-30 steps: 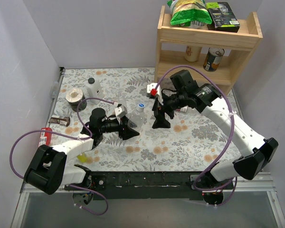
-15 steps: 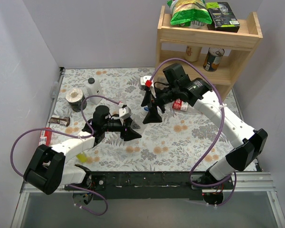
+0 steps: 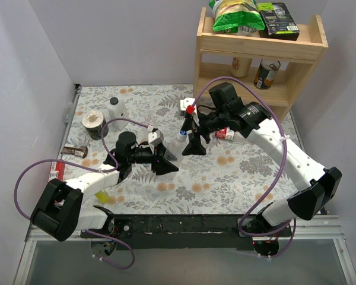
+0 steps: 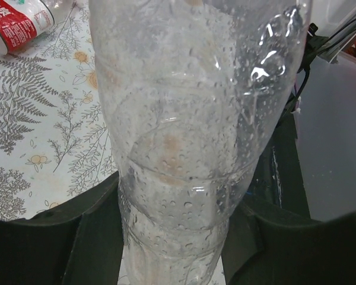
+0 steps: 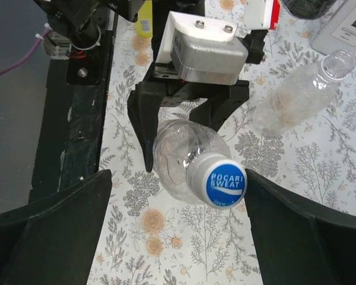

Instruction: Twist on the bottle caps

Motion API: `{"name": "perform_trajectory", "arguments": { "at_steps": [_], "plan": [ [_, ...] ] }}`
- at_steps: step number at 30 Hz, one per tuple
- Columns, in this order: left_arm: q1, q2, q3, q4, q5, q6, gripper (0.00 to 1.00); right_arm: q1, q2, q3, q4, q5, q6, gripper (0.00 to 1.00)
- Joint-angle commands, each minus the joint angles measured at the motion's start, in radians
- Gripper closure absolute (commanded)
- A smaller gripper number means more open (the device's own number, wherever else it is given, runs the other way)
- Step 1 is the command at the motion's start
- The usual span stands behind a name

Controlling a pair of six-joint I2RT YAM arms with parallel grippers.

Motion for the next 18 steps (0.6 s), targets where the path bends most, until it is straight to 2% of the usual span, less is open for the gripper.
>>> {"name": "perform_trajectory", "arguments": {
  "at_steps": [1,6,8,11,14,18],
  "plan": [
    [0.055,0.003,0.003,0.077,-0.077,-0.114,1.00,0.007,-0.072,-0.046,-0.076,0.009,0.016,0.04],
    [0.086,0.025,0.037,0.080,-0.089,-0.154,1.00,0.007,-0.100,-0.066,-0.107,0.074,0.024,0.04],
    [0.087,0.030,0.072,0.019,-0.085,-0.093,1.00,-0.008,-0.100,-0.045,-0.135,0.114,0.027,0.04],
    [0.087,0.033,0.150,-0.144,-0.086,-0.013,1.00,-0.088,-0.071,0.015,-0.159,0.060,0.038,0.06],
    [0.087,0.040,0.250,-0.367,-0.056,0.159,1.00,-0.146,-0.011,0.104,-0.172,0.009,0.039,0.09],
    [0.084,0.016,0.316,-0.624,0.017,0.379,1.00,-0.156,0.023,0.211,-0.144,-0.017,-0.123,0.10]
  ]
}}
